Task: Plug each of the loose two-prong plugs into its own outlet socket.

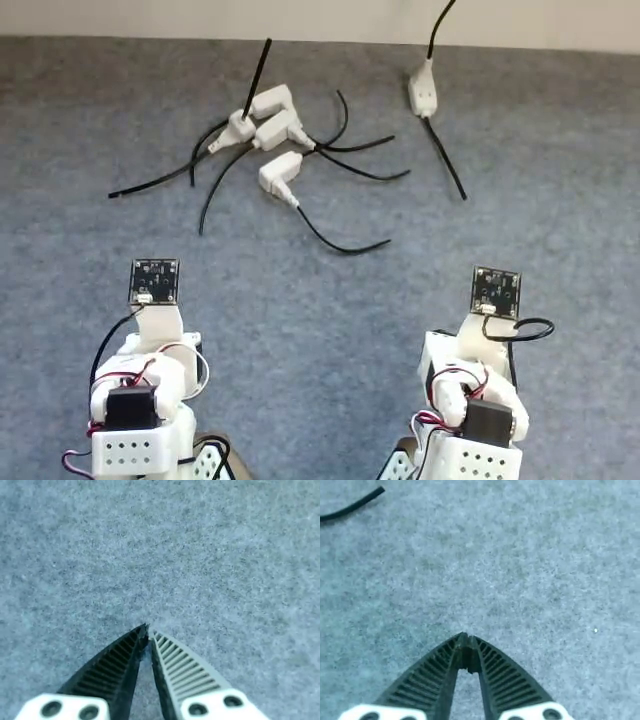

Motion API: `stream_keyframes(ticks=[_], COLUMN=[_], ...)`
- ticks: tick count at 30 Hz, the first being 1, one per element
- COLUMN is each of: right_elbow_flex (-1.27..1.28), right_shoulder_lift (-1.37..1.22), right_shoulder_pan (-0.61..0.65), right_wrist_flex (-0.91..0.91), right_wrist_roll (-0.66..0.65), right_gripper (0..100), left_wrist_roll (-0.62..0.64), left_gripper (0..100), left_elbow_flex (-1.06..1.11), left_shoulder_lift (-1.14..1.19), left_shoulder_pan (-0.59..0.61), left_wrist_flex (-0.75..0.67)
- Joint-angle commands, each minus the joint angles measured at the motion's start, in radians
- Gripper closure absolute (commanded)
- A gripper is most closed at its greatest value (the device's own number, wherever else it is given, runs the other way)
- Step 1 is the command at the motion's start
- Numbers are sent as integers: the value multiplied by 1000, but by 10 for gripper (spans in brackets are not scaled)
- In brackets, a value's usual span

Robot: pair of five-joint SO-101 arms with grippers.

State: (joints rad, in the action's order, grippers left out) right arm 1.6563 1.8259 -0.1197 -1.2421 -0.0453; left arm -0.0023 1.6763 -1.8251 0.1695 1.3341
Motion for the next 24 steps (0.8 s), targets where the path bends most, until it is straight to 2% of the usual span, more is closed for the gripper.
stream_keyframes(ticks=[1, 6, 14, 24], right_elbow_flex=[148, 147, 147, 147], right_shoulder_lift=[7, 7, 7, 7], right_shoulder_pan=[-13, -18, -148, -150], right_wrist_flex=[-4, -4, -2, -2], right_wrist_roll=[5, 8, 8, 6], right_gripper=[991, 991, 992, 992], left_wrist_roll=[-5, -5, -5, -5], left_gripper=[993, 993, 993, 993], left_elbow_flex=[18, 18, 18, 18], left_shoulder_lift=[1, 1, 1, 1], left_shoulder_pan=[-12, -12, -12, -12], left_wrist_flex=[5, 5, 5, 5])
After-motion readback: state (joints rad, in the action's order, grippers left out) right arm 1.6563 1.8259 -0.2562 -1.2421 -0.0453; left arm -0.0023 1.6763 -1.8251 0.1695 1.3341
